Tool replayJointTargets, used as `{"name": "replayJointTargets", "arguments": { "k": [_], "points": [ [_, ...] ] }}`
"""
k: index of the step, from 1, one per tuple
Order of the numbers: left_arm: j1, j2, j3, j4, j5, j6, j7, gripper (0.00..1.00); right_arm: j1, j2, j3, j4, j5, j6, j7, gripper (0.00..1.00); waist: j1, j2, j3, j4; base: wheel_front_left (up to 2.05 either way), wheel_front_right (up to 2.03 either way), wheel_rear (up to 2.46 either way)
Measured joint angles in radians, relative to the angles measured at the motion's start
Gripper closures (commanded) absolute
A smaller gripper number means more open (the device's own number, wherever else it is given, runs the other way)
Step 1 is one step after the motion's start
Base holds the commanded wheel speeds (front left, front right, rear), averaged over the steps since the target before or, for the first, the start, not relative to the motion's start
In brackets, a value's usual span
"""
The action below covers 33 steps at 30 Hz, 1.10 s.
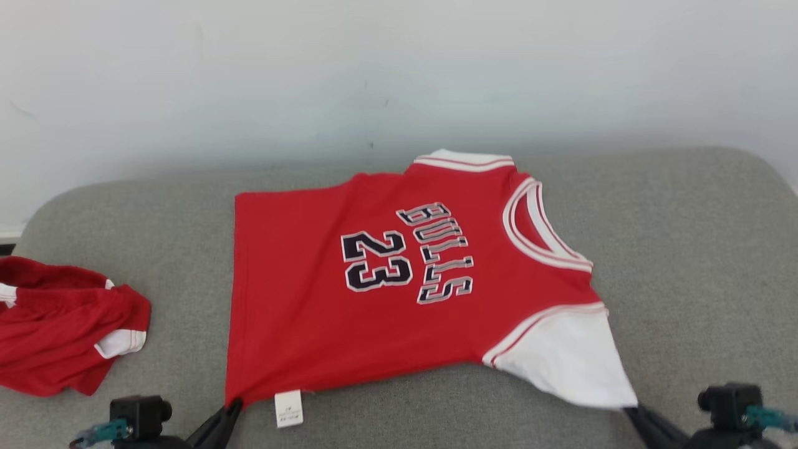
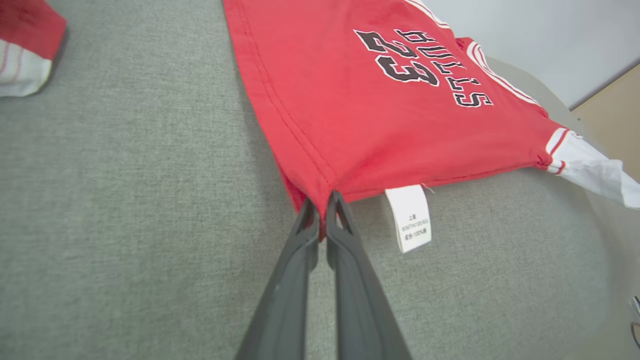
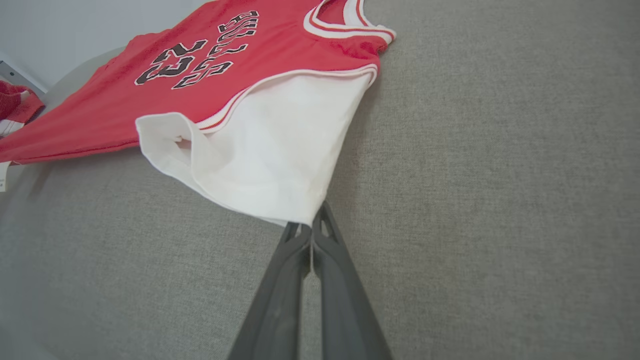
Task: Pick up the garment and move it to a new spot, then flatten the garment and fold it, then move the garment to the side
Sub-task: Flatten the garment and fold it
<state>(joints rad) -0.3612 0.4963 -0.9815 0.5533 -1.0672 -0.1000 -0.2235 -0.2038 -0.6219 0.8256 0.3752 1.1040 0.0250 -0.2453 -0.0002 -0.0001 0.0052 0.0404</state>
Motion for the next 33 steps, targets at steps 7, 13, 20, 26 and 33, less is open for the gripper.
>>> {"name": "replayJointTargets", "arguments": {
  "k": [7,13,20,26,33],
  "points": [
    [0.044,0.016,-0.009,-0.005,0.000,0.030,0.006,1.00,0.079,-0.026,0.027,-0.048,0.023,-0.009,0.035,1.00,0.0001,0.0000,-0.034,-0.007,0.00,0.00,0.00],
    [0.071,0.018,-0.012,-0.040,0.000,0.060,0.012,1.00,0.087,-0.043,0.022,-0.085,0.030,-0.026,0.053,1.00,0.0003,0.0000,-0.032,-0.017,0.00,0.00,0.00],
    [0.043,0.018,-0.004,-0.086,-0.003,0.063,0.025,1.00,0.036,-0.043,0.017,-0.113,0.029,-0.053,0.089,1.00,0.0002,0.0001,-0.008,-0.021,0.00,0.00,0.00],
    [-0.068,0.020,0.001,-0.108,0.006,0.049,0.067,1.00,-0.085,-0.025,0.021,-0.112,0.003,-0.070,0.149,1.00,0.0003,0.0001,0.033,-0.022,0.00,0.00,0.00],
    [-0.335,0.013,0.058,-0.075,-0.018,0.002,0.189,1.00,-0.421,0.084,0.026,-0.041,-0.029,-0.069,0.308,1.00,0.0004,0.0003,0.118,-0.028,0.00,0.00,0.00]
  ]
}}
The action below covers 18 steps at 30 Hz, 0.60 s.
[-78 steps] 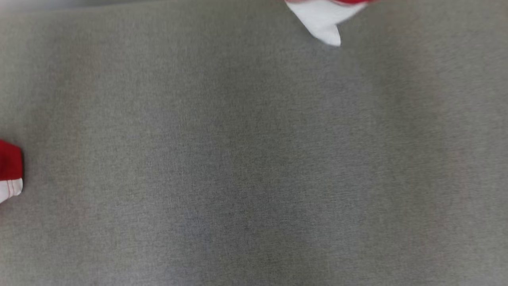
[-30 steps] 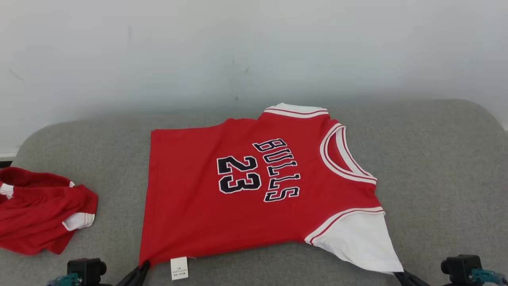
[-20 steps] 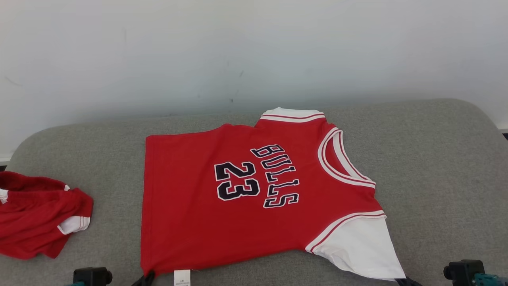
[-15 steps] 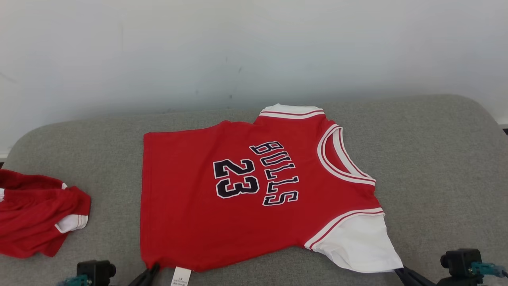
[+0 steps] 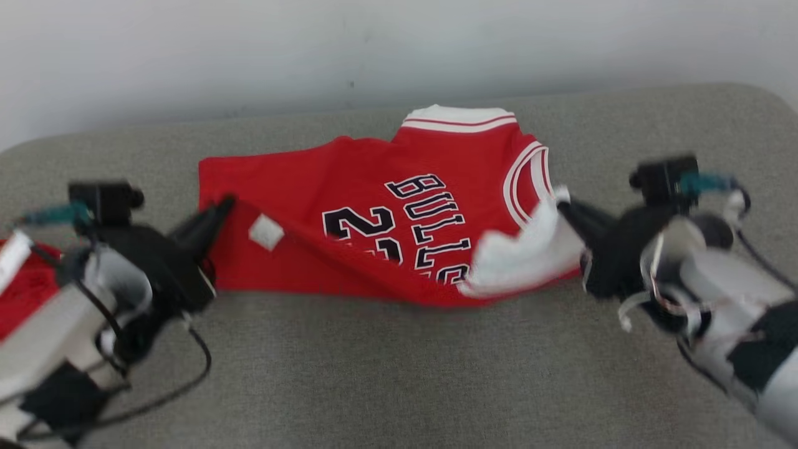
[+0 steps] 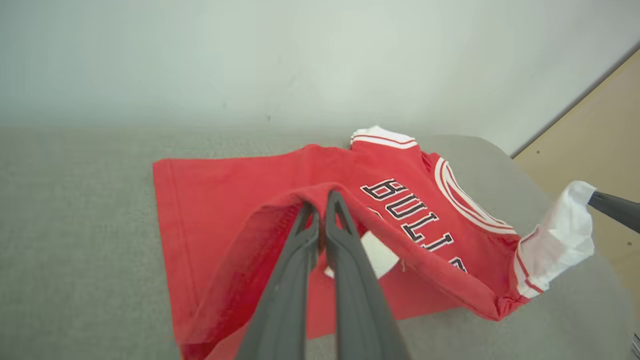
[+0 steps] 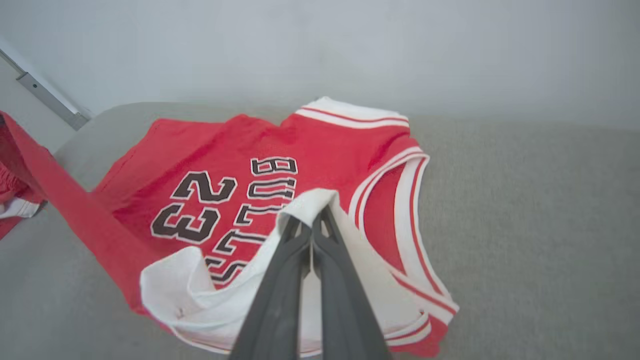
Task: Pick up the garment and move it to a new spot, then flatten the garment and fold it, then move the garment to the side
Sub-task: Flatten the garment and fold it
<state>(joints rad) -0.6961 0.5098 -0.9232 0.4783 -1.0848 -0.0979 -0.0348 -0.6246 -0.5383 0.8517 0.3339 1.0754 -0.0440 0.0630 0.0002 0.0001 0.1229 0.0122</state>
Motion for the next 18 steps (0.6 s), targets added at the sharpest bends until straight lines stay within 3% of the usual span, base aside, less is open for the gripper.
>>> {"name": "replayJointTargets", "arguments": {
  "k": [3,5,7,9,11,12,18],
  "points": [
    [-0.190,-0.010,0.046,0.065,-0.020,-0.008,0.071,1.00,-0.258,0.090,-0.022,0.091,-0.025,0.000,0.083,1.00,0.0001,0.0001,0.040,-0.005,0.00,0.00,0.00],
    [-0.377,-0.013,0.076,0.133,0.007,-0.007,0.109,1.00,-0.429,0.172,-0.131,0.140,-0.076,-0.001,0.115,1.00,0.0003,0.0002,0.068,-0.009,0.00,0.00,0.00],
    [-0.547,-0.013,0.179,0.154,0.068,0.012,0.093,1.00,-0.561,0.224,-0.276,0.157,-0.195,-0.027,0.086,1.00,0.0004,0.0002,0.096,-0.012,0.00,0.00,0.00],
    [-0.693,-0.028,0.283,0.132,0.045,0.018,0.022,1.00,-0.683,0.265,-0.410,0.153,-0.184,-0.063,-0.017,1.00,0.0002,0.0001,0.125,-0.013,0.00,0.00,0.00],
    [-0.806,-0.045,0.308,0.097,0.011,0.005,-0.012,1.00,-0.837,0.253,-0.325,0.156,-0.205,-0.047,-0.034,1.00,0.0000,0.0000,0.154,-0.012,0.00,0.00,0.00],
    [-0.818,-0.052,0.290,0.054,0.020,-0.008,-0.029,1.00,-0.920,0.250,-0.259,0.139,-0.231,-0.017,-0.052,1.00,-0.0002,-0.0003,0.183,-0.008,0.00,0.00,0.00],
    [-0.612,0.004,0.242,0.030,0.019,-0.017,-0.055,1.00,-0.793,0.199,-0.162,0.122,-0.270,0.074,-0.078,1.00,0.0003,0.0002,0.269,0.015,0.00,0.00,0.00]
  ]
}}
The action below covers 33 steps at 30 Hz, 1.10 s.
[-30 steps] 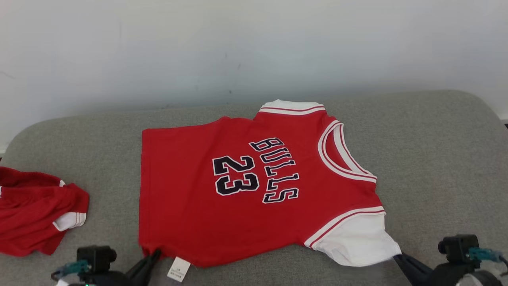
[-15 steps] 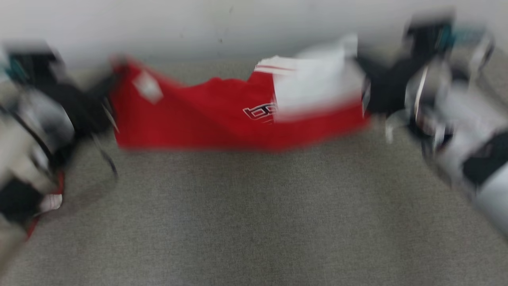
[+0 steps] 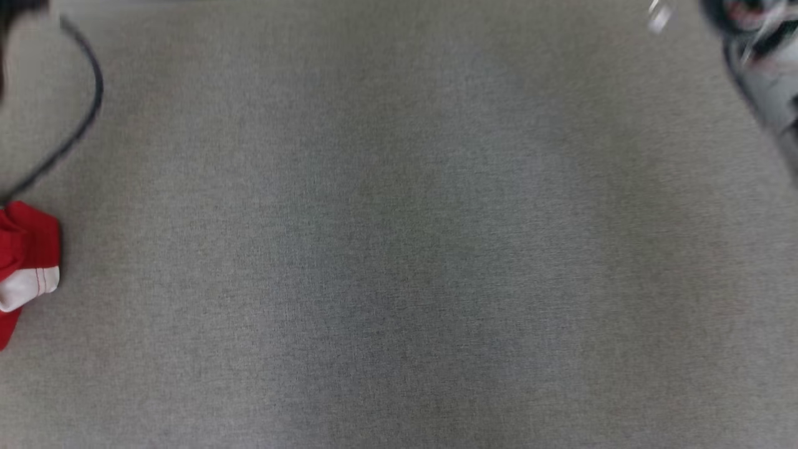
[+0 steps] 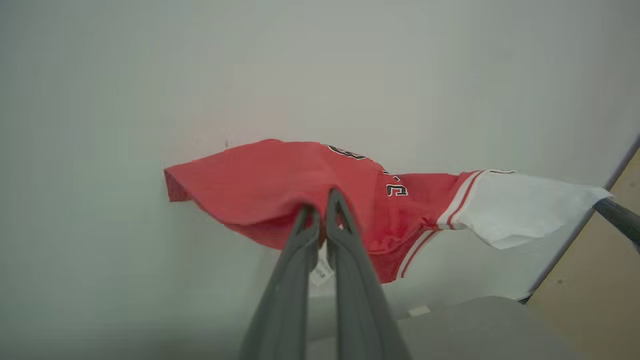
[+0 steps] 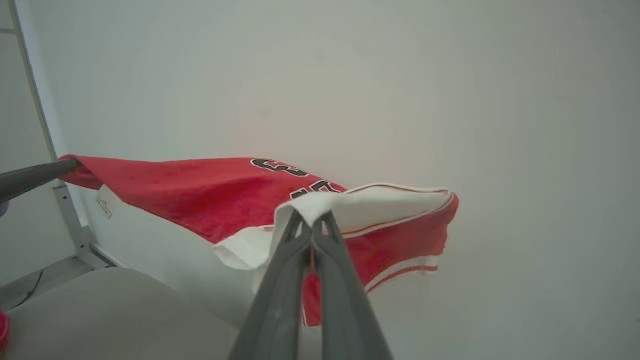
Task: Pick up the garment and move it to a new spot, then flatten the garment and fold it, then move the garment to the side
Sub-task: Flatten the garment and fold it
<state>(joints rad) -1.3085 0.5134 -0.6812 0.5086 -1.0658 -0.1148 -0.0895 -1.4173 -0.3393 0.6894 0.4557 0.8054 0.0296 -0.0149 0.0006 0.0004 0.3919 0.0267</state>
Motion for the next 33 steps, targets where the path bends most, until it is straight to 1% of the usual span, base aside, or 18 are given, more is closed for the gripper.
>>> {"name": "replayJointTargets", "arguments": {
  "k": [1,4,6,11,15,18,20,24,33],
  "points": [
    [0.034,0.012,-0.007,0.010,0.000,0.000,-0.006,1.00,0.036,-0.007,0.007,0.000,0.000,0.014,-0.007,1.00,-0.0001,0.0000,0.013,0.004,0.00,0.00,0.00],
    [0.115,0.029,-0.021,0.050,-0.007,-0.009,-0.024,1.00,0.125,-0.031,0.019,0.000,0.001,0.039,-0.039,1.00,-0.0003,-0.0001,0.044,0.013,0.00,0.00,0.00],
    [0.165,0.043,-0.039,0.062,-0.007,-0.009,-0.038,1.00,0.182,-0.042,0.022,0.004,0.002,0.041,-0.062,1.00,-0.0001,0.0000,0.059,0.016,0.00,0.00,0.00],
    [0.268,0.046,-0.055,0.106,-0.019,-0.009,-0.073,1.00,0.321,-0.072,0.031,0.015,0.005,0.050,-0.122,1.00,-0.0004,-0.0001,0.054,0.009,0.00,0.00,0.00],
    [0.325,0.029,-0.104,0.125,-0.010,-0.010,-0.095,1.00,0.448,-0.117,0.021,0.012,0.026,0.050,-0.169,1.00,-0.0006,-0.0001,0.024,0.003,0.00,0.00,0.00],
    [0.400,0.003,-0.132,0.111,-0.016,-0.010,-0.106,1.00,0.555,-0.132,0.000,0.007,0.062,0.050,-0.202,1.00,-0.0006,-0.0002,-0.006,0.002,0.00,0.00,0.00],
    [0.449,-0.004,-0.154,0.107,-0.016,-0.010,-0.111,1.00,0.618,-0.134,-0.002,0.003,0.077,0.050,-0.206,1.00,-0.0006,-0.0003,-0.029,0.002,0.00,0.00,0.00],
    [0.524,0.007,-0.188,0.109,-0.008,-0.010,-0.123,1.00,0.721,-0.132,0.018,-0.004,0.101,0.050,-0.206,1.00,-0.0007,-0.0003,-0.079,0.003,0.00,0.00,0.00],
    [0.673,0.005,-0.232,0.117,0.010,-0.010,-0.141,1.00,0.912,-0.127,0.038,-0.007,0.133,0.049,-0.214,1.00,-0.0008,-0.0004,-0.205,0.002,0.00,0.00,0.00]
  ]
}}
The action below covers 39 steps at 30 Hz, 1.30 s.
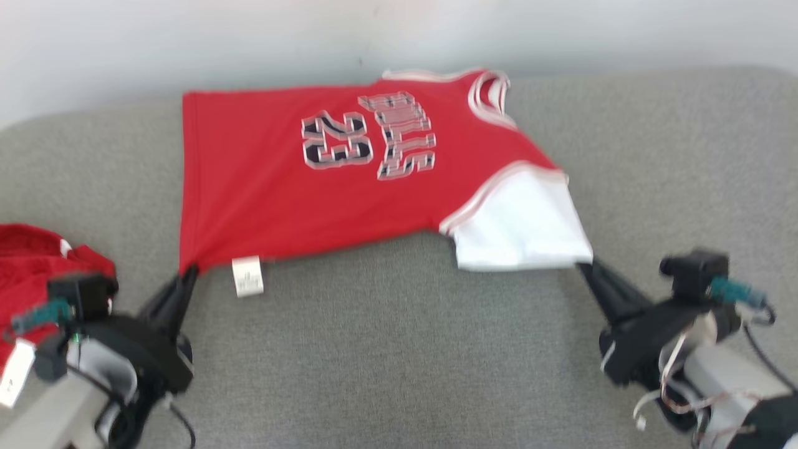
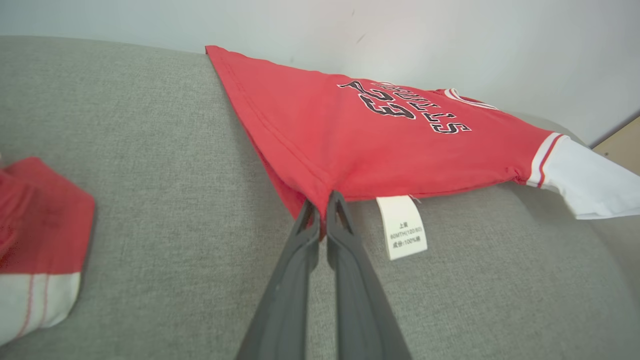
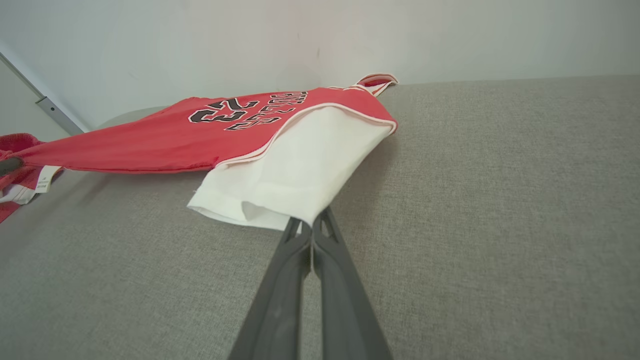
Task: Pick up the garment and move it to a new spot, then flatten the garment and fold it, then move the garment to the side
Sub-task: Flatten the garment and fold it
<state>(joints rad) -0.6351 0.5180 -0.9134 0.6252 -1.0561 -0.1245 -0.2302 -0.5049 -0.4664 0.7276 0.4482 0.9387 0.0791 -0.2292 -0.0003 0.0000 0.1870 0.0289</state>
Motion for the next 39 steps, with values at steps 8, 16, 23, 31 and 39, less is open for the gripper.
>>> {"name": "replayJointTargets", "arguments": {
  "k": [8,16,23,31,39],
  "points": [
    [0.153,0.004,-0.015,-0.025,-0.003,0.002,-0.009,1.00,0.148,-0.031,0.028,-0.011,0.009,-0.015,0.000,1.00,-0.0001,-0.0001,-0.115,-0.002,0.00,0.00,0.00],
    [0.263,0.013,-0.028,-0.072,-0.012,0.035,-0.010,1.00,0.262,-0.054,0.050,-0.052,0.029,-0.042,0.010,1.00,0.0000,-0.0001,-0.208,-0.011,0.00,0.00,0.00],
    [0.331,0.044,-0.044,-0.108,-0.012,0.075,-0.010,1.00,0.351,-0.074,0.063,-0.105,0.057,-0.060,0.039,1.00,0.0000,-0.0001,-0.253,-0.021,0.00,0.00,0.00],
    [0.368,0.050,-0.059,-0.141,-0.012,0.101,-0.008,1.00,0.401,-0.102,0.060,-0.135,0.083,-0.092,0.063,1.00,0.0002,-0.0002,-0.254,-0.013,0.00,0.00,0.00],
    [0.370,0.062,-0.077,-0.155,0.021,0.145,0.012,1.00,0.463,-0.104,0.082,-0.171,0.118,-0.116,0.108,1.00,0.0003,0.0000,-0.243,0.008,0.00,0.00,0.00]
  ]
}}
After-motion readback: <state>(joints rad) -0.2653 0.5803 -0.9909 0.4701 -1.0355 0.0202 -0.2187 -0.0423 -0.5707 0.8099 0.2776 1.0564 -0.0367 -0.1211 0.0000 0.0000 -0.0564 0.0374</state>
